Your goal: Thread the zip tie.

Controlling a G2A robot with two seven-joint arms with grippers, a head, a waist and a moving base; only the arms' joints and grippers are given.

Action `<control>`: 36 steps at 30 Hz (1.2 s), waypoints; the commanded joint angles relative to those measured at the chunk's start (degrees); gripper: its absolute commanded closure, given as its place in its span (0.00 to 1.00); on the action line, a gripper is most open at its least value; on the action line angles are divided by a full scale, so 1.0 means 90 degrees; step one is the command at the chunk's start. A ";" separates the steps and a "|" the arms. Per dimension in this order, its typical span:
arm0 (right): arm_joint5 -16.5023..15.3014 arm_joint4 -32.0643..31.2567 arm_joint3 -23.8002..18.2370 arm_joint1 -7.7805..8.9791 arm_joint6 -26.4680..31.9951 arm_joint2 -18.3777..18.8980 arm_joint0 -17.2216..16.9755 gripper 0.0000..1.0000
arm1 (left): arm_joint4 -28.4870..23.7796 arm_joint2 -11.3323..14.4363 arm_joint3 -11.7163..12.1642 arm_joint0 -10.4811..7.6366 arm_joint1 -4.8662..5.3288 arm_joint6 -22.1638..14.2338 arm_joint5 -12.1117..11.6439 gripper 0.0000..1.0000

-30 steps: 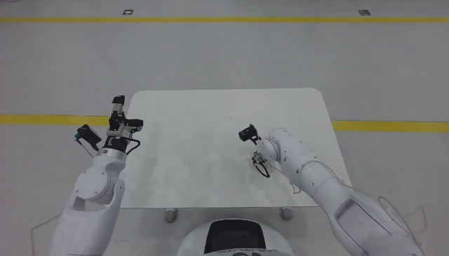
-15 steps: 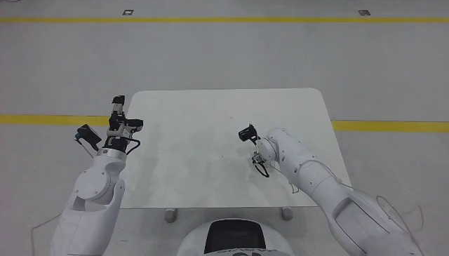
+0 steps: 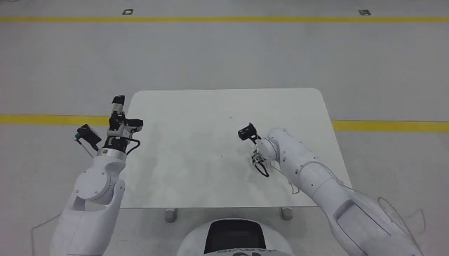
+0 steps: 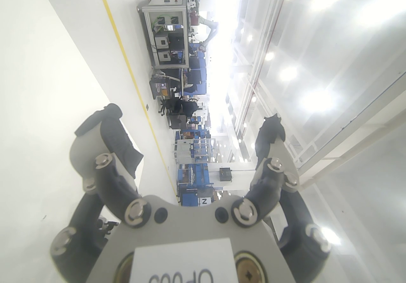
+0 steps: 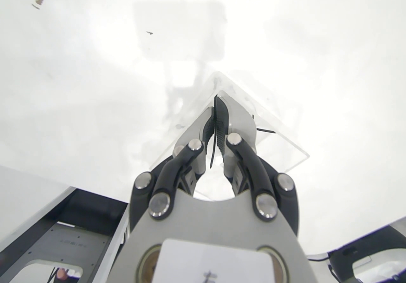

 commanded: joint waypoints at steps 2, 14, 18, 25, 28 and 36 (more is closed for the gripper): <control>-0.0045 -0.0053 -0.0289 0.0107 0.0033 0.0195 -0.0136 1.00 | 0.0000 0.0000 0.0000 0.0000 0.0000 0.0000 0.0000 0.00; -0.0589 -0.0117 -0.1634 0.0604 0.0280 0.1234 -0.0900 1.00 | 0.0000 0.0000 0.0000 0.0000 0.0000 0.0000 0.0000 0.00; -0.0935 0.0047 -0.1973 0.0745 0.0307 0.1613 -0.1145 1.00 | 0.0000 0.0000 0.0000 0.0000 0.0000 0.0000 0.0000 0.00; -0.1625 0.0487 -0.2415 0.0971 0.0287 0.2281 -0.1544 1.00 | 0.0000 0.0000 0.0000 0.0000 0.0000 0.0000 0.0000 0.00; -0.2062 0.0801 -0.2528 0.1062 0.0283 0.2551 -0.1685 1.00 | 0.0000 0.0000 0.0000 0.0000 0.0000 0.0000 0.0000 0.00; -0.2062 0.2158 -0.2919 0.1410 0.0494 0.2401 -0.1729 1.00 | 0.0000 0.0000 0.0000 0.0000 0.0000 0.0000 0.0000 0.00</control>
